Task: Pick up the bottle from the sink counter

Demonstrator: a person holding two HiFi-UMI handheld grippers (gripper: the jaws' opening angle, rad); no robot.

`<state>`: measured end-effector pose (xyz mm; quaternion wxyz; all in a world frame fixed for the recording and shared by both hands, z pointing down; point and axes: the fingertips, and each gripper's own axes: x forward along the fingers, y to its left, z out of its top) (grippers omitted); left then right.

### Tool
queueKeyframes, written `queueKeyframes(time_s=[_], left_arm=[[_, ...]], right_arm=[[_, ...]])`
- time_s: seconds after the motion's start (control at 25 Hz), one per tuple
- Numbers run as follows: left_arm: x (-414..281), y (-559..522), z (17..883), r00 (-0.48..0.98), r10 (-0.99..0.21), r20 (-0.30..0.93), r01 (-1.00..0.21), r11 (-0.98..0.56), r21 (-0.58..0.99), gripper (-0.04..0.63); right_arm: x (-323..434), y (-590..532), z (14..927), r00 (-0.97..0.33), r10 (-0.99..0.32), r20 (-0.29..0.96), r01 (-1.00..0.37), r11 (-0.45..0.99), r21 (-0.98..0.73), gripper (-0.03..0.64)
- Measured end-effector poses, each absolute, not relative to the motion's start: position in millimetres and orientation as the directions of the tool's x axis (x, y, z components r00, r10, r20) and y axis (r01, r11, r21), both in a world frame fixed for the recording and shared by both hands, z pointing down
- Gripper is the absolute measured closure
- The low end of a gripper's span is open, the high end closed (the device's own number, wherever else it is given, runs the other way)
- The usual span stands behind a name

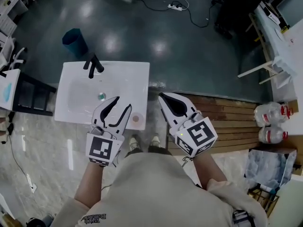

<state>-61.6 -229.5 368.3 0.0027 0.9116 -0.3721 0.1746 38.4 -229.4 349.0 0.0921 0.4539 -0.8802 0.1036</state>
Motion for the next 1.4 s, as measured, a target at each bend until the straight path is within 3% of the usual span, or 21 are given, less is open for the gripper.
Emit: queueKeyframes(time_s=[0.28, 0.72, 1.4], left_arm=[[-44.9, -230.3, 427.9, 0.665, -0.625, 0.41, -0.644, -0.757, -0.11, 0.373], [-38.6, -213.3, 502.9, 0.658, -0.552, 0.513, -0.626, -0.779, -0.035, 0.344], [-29.4, -205.0, 604.9, 0.674, -0.464, 0.575, -0.561, -0.828, -0.011, 0.33]], right_arm=[[44.6, -228.6, 387.6, -0.586, -0.747, 0.316, -0.809, 0.562, -0.172, 0.62], [44.3, -216.1, 442.6, -0.627, -0.68, 0.381, -0.779, 0.547, -0.306, 0.62], [25.5, -227.4, 529.5, -0.626, -0.604, 0.493, -0.776, 0.545, -0.319, 0.62]])
